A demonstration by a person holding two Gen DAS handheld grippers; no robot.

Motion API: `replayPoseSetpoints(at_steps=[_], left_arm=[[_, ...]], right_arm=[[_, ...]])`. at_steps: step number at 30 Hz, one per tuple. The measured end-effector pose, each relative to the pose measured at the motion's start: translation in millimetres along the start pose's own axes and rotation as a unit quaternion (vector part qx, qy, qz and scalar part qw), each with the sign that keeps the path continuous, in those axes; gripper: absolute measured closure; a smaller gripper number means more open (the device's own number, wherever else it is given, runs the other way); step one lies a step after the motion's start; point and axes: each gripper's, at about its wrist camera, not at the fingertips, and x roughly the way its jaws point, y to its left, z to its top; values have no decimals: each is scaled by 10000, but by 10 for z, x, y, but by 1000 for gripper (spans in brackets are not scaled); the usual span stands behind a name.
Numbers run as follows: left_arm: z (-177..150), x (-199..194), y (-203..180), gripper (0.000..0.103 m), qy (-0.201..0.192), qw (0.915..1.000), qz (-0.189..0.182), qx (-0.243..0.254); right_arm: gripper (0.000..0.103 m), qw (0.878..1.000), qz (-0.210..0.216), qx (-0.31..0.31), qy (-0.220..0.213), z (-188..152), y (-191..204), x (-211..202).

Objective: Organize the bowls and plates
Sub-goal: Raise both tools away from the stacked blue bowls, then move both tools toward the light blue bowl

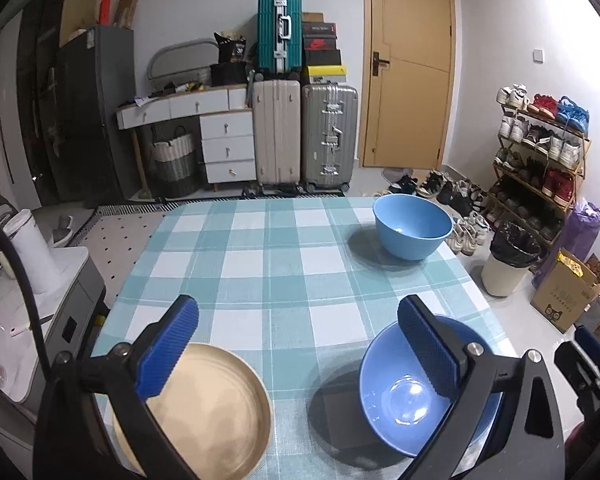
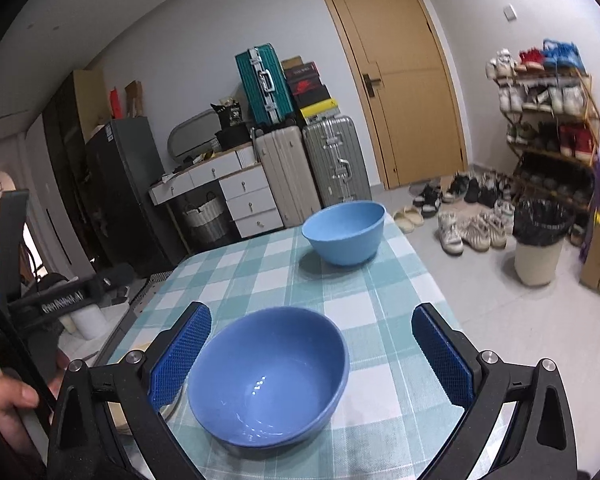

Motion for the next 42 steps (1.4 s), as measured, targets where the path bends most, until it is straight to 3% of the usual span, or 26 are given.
replayPoseSetpoints(at_steps=[4, 8, 12, 17, 19, 22, 23, 26, 30, 35, 38, 40, 42], left_arm=[[201, 155, 18, 2, 338, 9992, -209, -46], [459, 454, 52, 2, 754, 9965, -254, -265], [714, 751, -67, 2, 1040, 9944, -194, -50], [957, 1250, -276, 2, 1532, 9872, -446, -1], [1052, 1494, -323, 2, 1773, 9823, -600, -107], [1148, 1788, -345, 2, 2006, 9758, -790, -372], [1171, 1912, -364, 2, 2105, 9729, -849, -442], [1211, 2203, -468, 2, 2198, 9722, -731, -353], [1248, 2482, -565, 3, 1720, 9850, 65, 87], [1240, 2982, -769, 3, 2132, 9755, -225, 485], [1256, 3225, -863, 3, 2459, 9672, -377, 524], [1260, 3357, -904, 3, 2657, 9618, -453, 478], [1277, 3482, -923, 3, 2820, 9574, -531, 337]], right_arm=[[1, 9984, 492, 181, 212, 180, -91, 58], [1, 9987, 452, 114, 197, 470, -114, 122], [1, 9978, 538, 176, 332, 829, -178, 313], [1, 9930, 854, 523, 623, 1288, -408, 810], [1, 9871, 1211, 725, 760, 1405, -551, 1009], [1, 9663, 2152, 1124, 851, 1512, -828, 1309], [1, 9636, 2209, 1278, 801, 1528, -949, 1408], [1, 9644, 1940, 1527, 943, 1537, -1212, 1746], [1, 9665, 1497, 1654, 1270, 1542, -1440, 2225], [1, 9657, 1041, 1531, 1822, 1510, -1560, 2866], [9, 9599, 906, 1526, 2168, 1448, -1594, 3215], [20, 9517, 935, 1548, 2482, 1416, -1584, 3495], [20, 9504, 707, 1504, 2630, 1403, -1581, 3653]])
